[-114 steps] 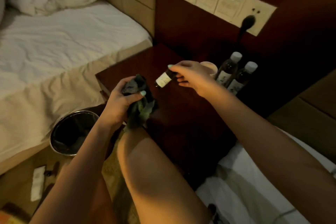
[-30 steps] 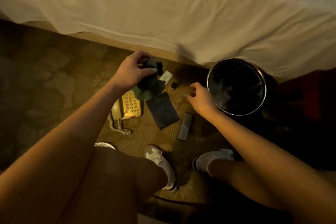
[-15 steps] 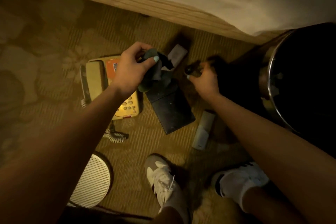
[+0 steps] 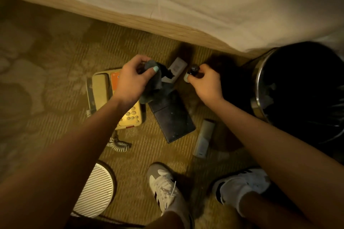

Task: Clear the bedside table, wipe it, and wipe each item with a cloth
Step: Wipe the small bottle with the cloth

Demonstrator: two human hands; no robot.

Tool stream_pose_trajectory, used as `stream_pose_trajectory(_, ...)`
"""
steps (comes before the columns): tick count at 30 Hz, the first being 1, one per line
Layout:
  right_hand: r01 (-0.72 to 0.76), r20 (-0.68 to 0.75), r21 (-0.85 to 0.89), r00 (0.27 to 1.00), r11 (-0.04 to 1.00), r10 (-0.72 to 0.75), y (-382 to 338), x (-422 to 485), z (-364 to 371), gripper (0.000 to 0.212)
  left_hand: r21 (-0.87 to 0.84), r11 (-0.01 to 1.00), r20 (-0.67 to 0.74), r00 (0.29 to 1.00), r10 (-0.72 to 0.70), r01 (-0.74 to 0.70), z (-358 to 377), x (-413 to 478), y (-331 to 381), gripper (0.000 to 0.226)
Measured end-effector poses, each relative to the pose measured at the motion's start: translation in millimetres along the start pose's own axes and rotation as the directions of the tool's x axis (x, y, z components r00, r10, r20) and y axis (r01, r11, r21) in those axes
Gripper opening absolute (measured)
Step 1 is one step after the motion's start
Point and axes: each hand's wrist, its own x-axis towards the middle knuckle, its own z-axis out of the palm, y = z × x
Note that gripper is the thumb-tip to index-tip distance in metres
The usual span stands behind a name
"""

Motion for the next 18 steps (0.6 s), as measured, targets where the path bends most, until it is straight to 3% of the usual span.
stream_pose_trajectory(8,0.171,-0.024,0.085,0.985,0.982,-0.170,-106.7,-87.5,-123.4,0.022,0.014,0.984,0.037,0.983,0.178,-0.179,-13.7,-57.5,122.3,0.011)
stream_pose_trajectory(15,0.200,-0.043,0.235,0.980,0.951,-0.195,-140.6,-193.0,-219.0,0.020,-0.206,0.962,0.088,0.976,0.199,-0.178,8.4,-145.2,218.8,0.007)
stream_pose_trajectory(18,0.248,-0.086,0.287,0.969,0.925,-0.233,-137.3,-230.3,-248.5,0.013,-0.325,0.939,0.187,0.966,0.181,-0.113,29.8,-183.3,242.4,0.009)
